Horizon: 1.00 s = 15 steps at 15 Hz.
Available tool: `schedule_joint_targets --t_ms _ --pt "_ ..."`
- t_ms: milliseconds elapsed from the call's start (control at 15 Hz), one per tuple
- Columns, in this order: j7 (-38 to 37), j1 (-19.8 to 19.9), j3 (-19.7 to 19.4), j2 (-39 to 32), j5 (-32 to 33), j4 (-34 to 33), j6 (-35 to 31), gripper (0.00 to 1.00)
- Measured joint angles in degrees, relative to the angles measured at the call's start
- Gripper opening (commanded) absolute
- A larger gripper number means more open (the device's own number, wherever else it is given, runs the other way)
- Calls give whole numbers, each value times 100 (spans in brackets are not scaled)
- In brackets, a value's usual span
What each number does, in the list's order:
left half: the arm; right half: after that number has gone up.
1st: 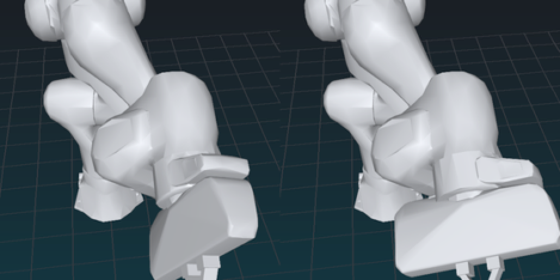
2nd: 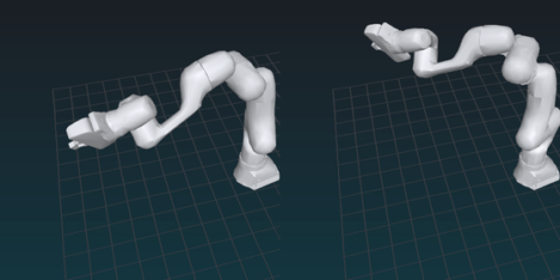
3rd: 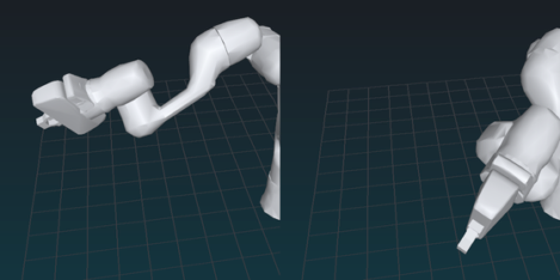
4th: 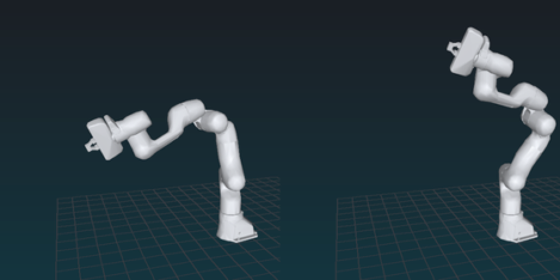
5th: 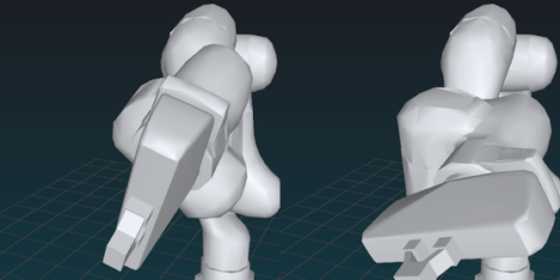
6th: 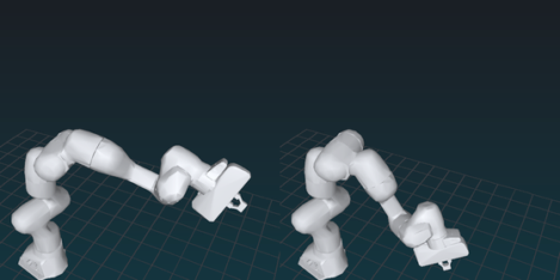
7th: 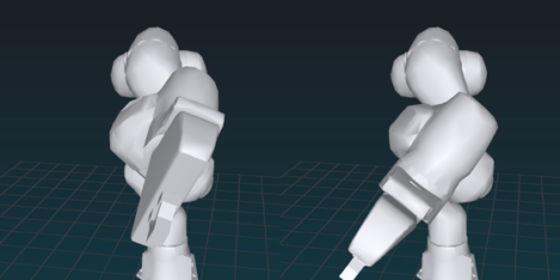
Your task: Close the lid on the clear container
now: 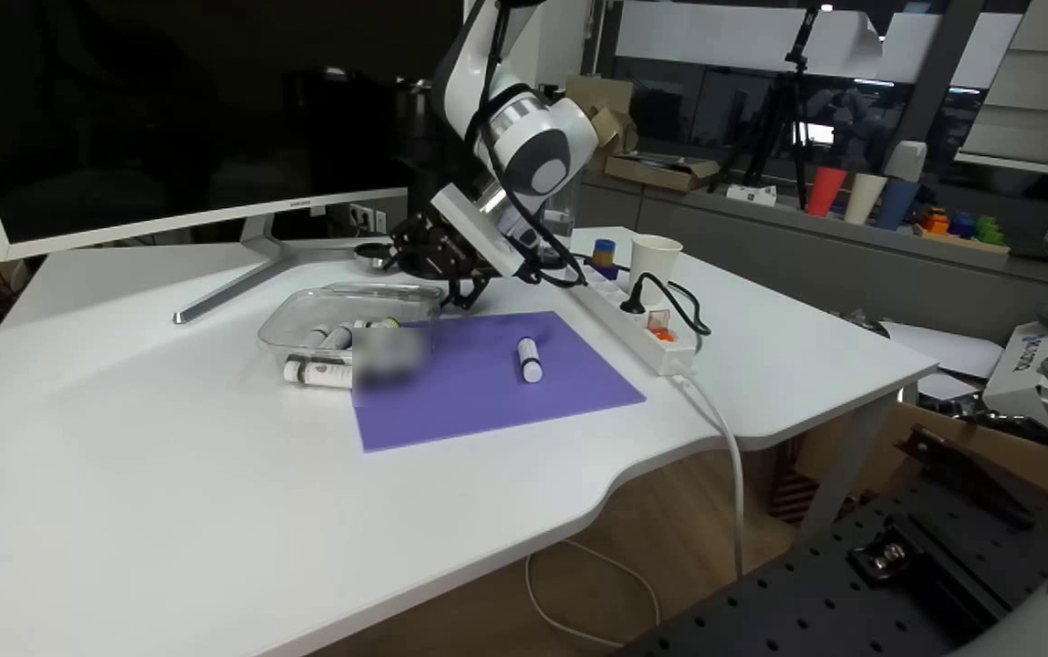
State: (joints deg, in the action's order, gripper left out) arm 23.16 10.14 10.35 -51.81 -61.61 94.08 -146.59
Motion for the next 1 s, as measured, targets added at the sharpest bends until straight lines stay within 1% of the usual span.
schedule_joint_targets --t_ms 267,467,733,1000 --pt "649 147 201 1 -628 -75 67 100" --pt "1490 297 290 71 -1311 -102 356 100" --pt "2627 388 201 346 -2062 -43 1123 100" --pt "3321 356 -78 722 -2322 194 2124 100"
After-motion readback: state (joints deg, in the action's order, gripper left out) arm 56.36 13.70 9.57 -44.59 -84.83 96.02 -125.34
